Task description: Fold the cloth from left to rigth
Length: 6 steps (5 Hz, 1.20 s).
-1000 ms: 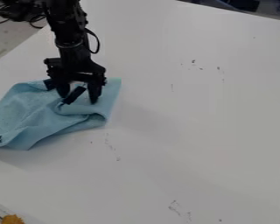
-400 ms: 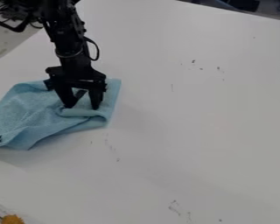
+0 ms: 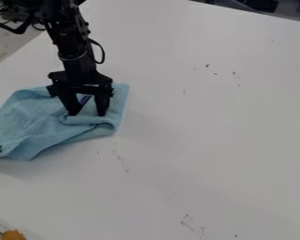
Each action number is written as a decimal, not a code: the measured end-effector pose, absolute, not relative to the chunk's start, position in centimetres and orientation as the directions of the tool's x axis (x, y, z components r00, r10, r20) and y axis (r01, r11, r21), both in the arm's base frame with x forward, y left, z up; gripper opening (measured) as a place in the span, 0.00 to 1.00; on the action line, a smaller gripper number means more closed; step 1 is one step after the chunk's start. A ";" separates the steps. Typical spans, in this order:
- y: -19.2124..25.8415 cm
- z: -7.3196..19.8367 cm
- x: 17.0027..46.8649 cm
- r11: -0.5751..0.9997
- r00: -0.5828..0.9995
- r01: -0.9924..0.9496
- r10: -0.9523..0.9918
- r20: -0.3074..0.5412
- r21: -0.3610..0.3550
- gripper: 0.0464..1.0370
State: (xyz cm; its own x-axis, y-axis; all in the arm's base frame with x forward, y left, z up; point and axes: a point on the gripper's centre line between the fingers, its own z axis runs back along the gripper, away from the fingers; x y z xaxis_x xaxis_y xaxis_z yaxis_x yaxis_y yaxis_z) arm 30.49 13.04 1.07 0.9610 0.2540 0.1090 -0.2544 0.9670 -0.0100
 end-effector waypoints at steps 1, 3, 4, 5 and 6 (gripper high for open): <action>13.2 1.1 30.4 0.966 0.960 -0.259 0.258 0.107 0.000 0.91; 13.4 1.6 30.3 0.960 0.954 -0.280 0.277 0.111 0.010 0.37; 13.3 1.8 30.3 0.954 0.947 -0.299 0.296 0.127 0.004 0.25; 13.1 1.7 30.3 0.952 0.944 -0.305 0.303 0.132 -0.005 0.53; 13.0 1.9 30.2 0.949 0.940 -0.314 0.313 0.139 -0.014 0.83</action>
State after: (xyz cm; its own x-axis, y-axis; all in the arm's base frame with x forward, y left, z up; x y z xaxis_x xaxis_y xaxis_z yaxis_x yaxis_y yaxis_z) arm 30.24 12.98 1.92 0.9397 0.3128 0.1385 -0.3139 0.9493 -0.0142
